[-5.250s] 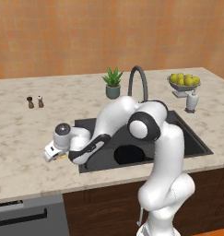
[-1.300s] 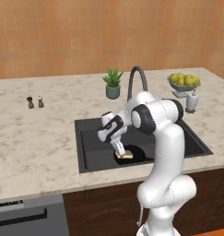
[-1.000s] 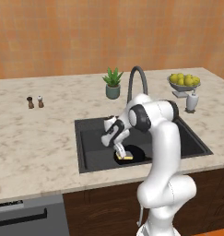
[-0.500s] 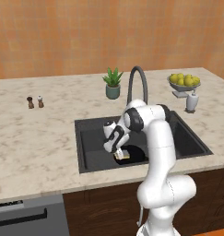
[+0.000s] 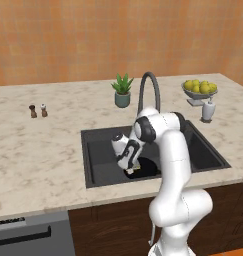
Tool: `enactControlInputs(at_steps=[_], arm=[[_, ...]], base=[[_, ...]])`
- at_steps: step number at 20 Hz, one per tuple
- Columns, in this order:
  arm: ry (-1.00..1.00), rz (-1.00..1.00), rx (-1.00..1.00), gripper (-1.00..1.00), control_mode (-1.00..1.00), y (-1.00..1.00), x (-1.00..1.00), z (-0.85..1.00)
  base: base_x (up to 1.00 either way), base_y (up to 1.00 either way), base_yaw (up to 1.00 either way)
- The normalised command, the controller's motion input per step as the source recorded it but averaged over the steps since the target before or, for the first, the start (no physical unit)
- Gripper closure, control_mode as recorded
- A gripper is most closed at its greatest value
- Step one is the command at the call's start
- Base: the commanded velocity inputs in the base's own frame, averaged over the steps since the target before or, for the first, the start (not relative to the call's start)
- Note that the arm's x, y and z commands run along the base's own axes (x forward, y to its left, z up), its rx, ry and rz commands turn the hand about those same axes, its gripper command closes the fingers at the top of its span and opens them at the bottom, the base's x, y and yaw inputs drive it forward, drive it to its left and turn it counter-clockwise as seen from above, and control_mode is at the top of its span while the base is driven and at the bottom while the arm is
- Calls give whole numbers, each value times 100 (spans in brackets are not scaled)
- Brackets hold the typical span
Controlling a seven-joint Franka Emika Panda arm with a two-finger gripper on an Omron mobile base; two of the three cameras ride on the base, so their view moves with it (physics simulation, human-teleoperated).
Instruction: Pick the pan and sponge and place them into the sink. Then turn on the water.
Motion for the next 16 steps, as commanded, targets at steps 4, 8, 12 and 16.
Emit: enactControlInputs(at_steps=[4,8,12,16], arm=[[-26,0,0,-100,-100,4,-16,61],[-1,0,-5,-100,-100,20,-2,49],[-1,8,-5,-100,-100,16,-14,81],[0,16,-10,-100,-100,26,-3,100]], base=[[0,0,0],[0,0,0],[0,0,0],[0,0,0]])
